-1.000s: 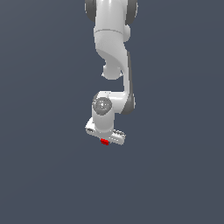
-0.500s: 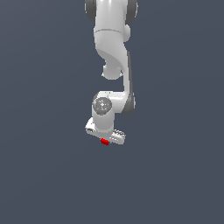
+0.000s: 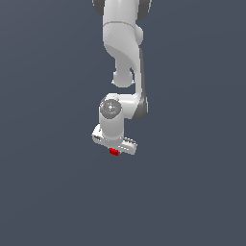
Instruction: Pick up the red cube and move it to a goal position.
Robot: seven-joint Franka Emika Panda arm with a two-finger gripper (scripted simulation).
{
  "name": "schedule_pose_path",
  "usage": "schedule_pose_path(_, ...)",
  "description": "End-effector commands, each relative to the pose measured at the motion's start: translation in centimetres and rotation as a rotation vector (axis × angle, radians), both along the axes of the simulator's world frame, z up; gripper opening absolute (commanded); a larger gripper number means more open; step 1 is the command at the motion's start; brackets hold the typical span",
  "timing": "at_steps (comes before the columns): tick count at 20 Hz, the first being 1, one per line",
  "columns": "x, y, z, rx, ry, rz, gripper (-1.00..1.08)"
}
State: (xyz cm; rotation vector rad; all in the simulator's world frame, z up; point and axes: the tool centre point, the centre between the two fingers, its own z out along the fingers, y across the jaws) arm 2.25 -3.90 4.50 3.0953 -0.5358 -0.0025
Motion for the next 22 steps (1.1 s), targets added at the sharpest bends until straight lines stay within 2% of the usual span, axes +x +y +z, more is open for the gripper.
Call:
schedule_pose_path(1, -0.4, -0.3, 1.4, 0.0, -0.001, 0.0, -1.0)
schedule_pose_path(7, -2.0, -1.1, 6.0, 0.001, -0.001, -0.001, -1.0)
schedule_pose_path(22, -6.9, -4.0, 21.1, 0.001, -0.002, -0.001, -1.0)
